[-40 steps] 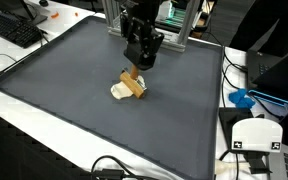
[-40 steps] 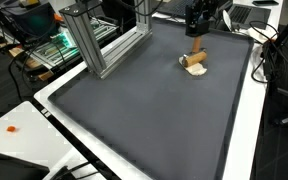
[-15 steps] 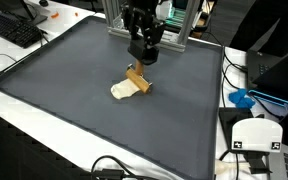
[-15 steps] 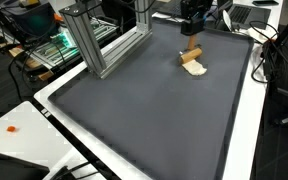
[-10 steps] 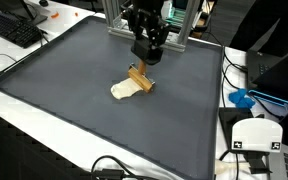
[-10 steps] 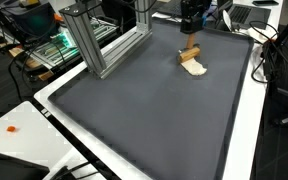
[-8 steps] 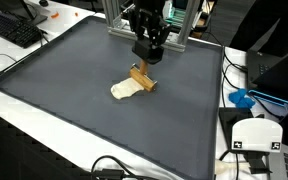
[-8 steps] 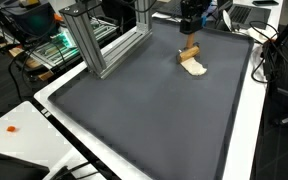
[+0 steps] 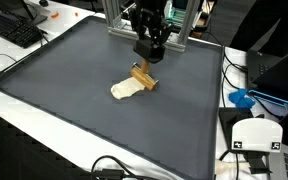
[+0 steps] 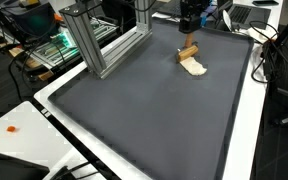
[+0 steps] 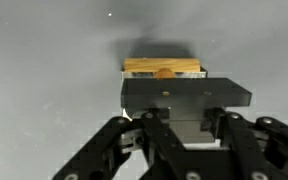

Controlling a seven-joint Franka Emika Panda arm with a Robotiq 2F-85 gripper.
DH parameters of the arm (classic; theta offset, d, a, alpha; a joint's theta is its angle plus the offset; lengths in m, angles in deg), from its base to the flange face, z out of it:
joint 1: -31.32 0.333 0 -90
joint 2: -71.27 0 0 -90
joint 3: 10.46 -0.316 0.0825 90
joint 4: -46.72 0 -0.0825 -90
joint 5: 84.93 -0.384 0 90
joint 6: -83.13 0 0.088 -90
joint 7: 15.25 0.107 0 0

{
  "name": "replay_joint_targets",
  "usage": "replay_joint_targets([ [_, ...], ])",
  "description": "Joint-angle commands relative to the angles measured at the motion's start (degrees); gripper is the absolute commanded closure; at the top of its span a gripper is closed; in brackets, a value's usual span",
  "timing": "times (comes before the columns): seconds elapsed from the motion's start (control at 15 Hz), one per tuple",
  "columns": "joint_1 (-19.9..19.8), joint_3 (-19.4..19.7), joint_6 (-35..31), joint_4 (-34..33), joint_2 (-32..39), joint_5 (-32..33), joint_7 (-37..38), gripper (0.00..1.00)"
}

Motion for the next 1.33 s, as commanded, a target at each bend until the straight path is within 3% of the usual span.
replay_joint_targets([
  [0.0,-0.29,-0.51,4.61,-0.24,-2.89,-1.30,-1.33,0.78],
  [0.67,-1.48,-1.34,13.24,2.38,-15.02,-2.96,-3.19,0.78],
  [1.27,-2.25,-3.42,16.31,12.69,-32.45,-4.98,-12.34,0.78],
])
